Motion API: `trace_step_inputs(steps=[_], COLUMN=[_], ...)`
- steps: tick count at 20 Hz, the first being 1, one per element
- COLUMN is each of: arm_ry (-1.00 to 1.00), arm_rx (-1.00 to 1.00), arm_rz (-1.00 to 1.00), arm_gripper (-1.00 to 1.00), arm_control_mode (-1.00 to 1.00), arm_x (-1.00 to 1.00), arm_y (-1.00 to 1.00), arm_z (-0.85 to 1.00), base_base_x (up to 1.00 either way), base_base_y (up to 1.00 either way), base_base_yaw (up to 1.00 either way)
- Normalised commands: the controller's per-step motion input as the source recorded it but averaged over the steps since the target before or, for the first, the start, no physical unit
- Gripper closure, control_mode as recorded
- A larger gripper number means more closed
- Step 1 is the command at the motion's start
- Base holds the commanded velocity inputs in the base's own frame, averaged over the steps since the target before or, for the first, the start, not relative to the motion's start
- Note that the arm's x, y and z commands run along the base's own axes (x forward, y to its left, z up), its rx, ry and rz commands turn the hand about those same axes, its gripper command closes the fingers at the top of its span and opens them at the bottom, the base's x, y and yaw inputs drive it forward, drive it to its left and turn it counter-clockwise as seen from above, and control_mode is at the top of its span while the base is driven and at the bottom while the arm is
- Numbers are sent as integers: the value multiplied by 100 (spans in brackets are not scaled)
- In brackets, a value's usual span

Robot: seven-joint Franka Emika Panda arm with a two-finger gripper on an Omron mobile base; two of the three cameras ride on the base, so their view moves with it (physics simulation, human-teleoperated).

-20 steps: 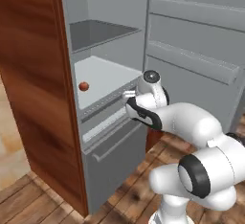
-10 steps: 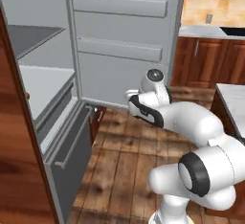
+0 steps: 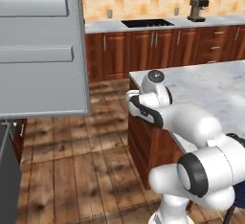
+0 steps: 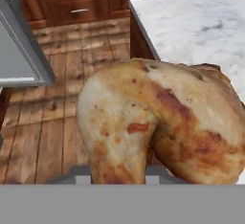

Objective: Open the fridge, remove the apple, corn, and chicken drumstick, and place them on any counter.

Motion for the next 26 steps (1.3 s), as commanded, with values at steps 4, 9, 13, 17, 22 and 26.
trace_step_inputs(steps=[4, 9, 13, 17, 22, 26], arm_ry=[0, 4, 14, 16, 16, 7], arm_rx=[0, 7, 14, 20, 13, 1], arm_rz=[0, -34, -17, -4, 2, 0], arm_gripper=[100, 100, 100, 100, 100, 100], arm_control_mode=[100, -100, -100, -100, -100, -100], arm_x=[0, -5, 60, 6, 52, 60], arm_y=[0, -77, -100, -100, -94, -40], arm_z=[0, -12, -45, -33, -27, -86], base_base_x=[-59, -15, 0, 0, 0, 0], base_base_y=[-52, -15, 0, 0, 0, 0], base_base_yaw=[-64, -11, 0, 0, 0, 0])
